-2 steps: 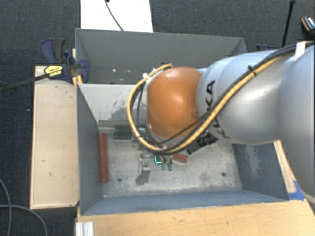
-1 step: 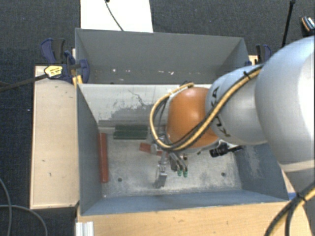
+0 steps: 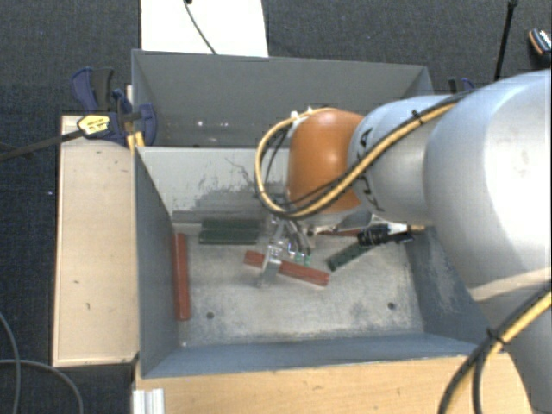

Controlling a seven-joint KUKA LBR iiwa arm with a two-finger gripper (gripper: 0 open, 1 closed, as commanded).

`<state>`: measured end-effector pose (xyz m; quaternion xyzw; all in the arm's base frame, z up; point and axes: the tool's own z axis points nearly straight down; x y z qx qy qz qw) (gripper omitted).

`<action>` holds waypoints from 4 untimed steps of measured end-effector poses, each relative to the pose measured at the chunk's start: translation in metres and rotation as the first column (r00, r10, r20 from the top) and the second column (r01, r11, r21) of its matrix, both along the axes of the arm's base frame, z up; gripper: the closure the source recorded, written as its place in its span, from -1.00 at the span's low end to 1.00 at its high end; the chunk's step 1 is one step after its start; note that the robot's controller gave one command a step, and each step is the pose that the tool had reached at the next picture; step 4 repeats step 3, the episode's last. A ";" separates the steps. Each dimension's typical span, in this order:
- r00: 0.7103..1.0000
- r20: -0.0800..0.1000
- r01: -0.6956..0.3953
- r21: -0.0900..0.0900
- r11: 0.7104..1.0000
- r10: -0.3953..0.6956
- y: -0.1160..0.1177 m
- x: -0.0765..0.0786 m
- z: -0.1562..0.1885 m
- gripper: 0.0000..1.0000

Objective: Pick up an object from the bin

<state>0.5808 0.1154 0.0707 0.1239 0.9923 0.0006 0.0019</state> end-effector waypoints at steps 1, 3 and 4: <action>0.984 -0.003 -0.178 -0.001 0.984 0.178 -0.018 -0.015 0.000 -1.00; 0.863 0.006 -0.505 -0.005 0.863 0.505 -0.024 -0.026 0.195 1.00; 0.863 0.006 -0.505 -0.005 0.863 0.505 -0.024 -0.026 0.195 1.00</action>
Offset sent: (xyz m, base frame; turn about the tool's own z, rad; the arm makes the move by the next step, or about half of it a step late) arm -0.0153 -0.0170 -0.0007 -0.1803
